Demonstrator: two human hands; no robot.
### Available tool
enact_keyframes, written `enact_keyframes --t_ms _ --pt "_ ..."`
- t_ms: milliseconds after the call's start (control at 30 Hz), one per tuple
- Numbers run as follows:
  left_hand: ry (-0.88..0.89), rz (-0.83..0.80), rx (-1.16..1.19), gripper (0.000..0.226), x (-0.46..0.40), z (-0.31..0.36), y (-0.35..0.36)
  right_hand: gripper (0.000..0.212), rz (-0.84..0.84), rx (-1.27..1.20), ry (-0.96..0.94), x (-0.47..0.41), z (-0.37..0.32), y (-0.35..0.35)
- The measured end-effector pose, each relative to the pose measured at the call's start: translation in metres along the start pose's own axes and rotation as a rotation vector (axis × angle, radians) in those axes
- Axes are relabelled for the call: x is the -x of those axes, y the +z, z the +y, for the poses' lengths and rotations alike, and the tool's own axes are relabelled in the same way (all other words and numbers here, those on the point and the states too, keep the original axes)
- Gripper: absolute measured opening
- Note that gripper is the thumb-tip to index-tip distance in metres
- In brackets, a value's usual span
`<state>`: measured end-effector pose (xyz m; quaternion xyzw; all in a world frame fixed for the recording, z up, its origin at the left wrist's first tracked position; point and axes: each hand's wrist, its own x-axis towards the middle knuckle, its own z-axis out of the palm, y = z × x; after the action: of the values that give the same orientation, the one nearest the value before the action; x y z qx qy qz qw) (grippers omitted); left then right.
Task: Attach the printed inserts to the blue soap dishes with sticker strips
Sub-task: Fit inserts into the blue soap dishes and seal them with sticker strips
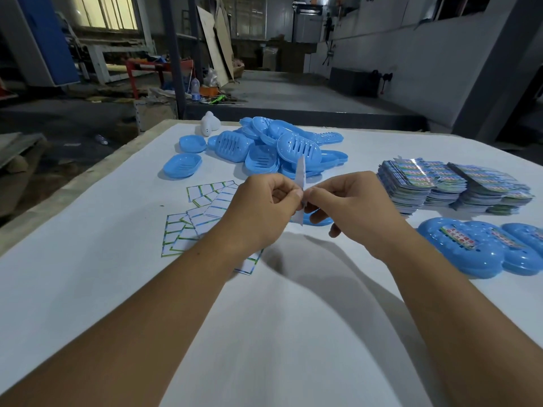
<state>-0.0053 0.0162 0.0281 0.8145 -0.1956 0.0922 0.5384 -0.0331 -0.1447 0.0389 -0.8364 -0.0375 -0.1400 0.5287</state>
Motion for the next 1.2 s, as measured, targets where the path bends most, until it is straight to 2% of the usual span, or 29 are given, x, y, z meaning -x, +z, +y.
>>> enact_keyframes --t_ms 100,333,600,767,833,1000,1133,1200 --pt "0.007 0.021 -0.03 0.014 -0.001 -0.002 0.002 0.024 0.013 0.028 -0.015 -0.001 0.002 0.003" --pt "-0.095 0.131 -0.085 0.017 -0.004 -0.003 0.0 0.03 0.045 0.049 0.017 -0.005 0.008 -0.001" --pt "-0.17 0.136 -0.253 0.028 -0.008 -0.004 -0.004 0.025 0.076 0.06 0.124 -0.009 0.012 -0.01" --pt "-0.24 0.123 -0.135 0.031 -0.008 -0.001 -0.003 0.025 0.079 0.055 0.158 -0.011 0.016 -0.012" --pt "-0.23 0.136 -0.17 0.03 -0.008 -0.001 -0.004 0.025 0.09 0.068 0.167 -0.012 0.017 -0.012" --pt "-0.148 0.168 -0.324 0.027 -0.008 -0.006 -0.005 0.027 0.132 0.198 0.165 -0.014 0.02 -0.013" --pt "-0.178 0.172 -0.397 0.03 -0.011 -0.007 -0.007 0.031 0.139 0.399 0.145 -0.015 0.021 -0.02" --pt "-0.235 0.097 -0.469 0.032 -0.012 -0.009 -0.011 0.03 0.152 0.393 0.146 -0.015 0.02 -0.023"
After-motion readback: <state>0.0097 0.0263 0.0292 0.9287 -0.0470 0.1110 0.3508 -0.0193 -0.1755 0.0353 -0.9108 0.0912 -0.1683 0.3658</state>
